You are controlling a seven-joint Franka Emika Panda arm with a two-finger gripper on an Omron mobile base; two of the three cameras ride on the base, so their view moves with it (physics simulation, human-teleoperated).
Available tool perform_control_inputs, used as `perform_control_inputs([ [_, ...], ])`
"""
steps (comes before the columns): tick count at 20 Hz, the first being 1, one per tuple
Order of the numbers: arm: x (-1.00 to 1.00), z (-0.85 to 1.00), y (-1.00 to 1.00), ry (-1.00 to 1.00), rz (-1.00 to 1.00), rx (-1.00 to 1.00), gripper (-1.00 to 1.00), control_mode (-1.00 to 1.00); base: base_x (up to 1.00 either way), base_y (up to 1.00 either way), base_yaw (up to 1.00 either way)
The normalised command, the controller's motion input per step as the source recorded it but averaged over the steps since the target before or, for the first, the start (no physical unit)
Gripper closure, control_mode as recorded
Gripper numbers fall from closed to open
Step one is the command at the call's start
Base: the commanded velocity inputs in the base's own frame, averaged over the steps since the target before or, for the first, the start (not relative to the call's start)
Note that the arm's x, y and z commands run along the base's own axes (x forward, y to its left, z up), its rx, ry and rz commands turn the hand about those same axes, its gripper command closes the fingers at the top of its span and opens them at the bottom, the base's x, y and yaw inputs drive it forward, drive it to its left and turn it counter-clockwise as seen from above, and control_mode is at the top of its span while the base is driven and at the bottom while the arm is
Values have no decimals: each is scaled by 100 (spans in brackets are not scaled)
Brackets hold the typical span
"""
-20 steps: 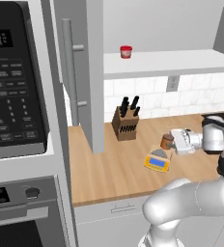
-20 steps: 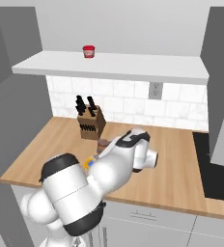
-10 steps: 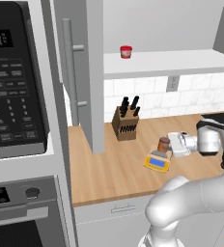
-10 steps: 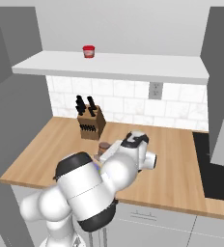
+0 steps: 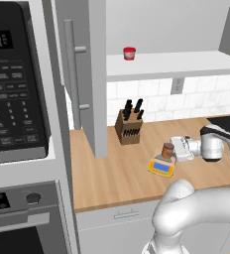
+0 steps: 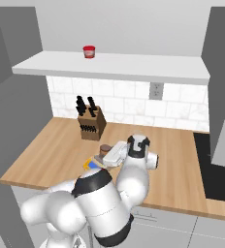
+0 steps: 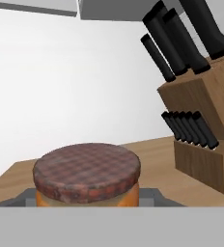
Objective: Pick the jam and place it on the digital scale for weighing, and close the cabinet.
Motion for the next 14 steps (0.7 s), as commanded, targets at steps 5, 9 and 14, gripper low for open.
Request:
perform_control_inputs([
  [5, 14, -24, 1, 0, 0, 0, 100, -100, 0, 0, 0],
  [9, -7, -29, 11, -2, 0, -4, -100, -100, 0, 0, 0],
  [14, -41, -7, 8, -8, 0, -2, -100, -100, 0, 0, 0],
])
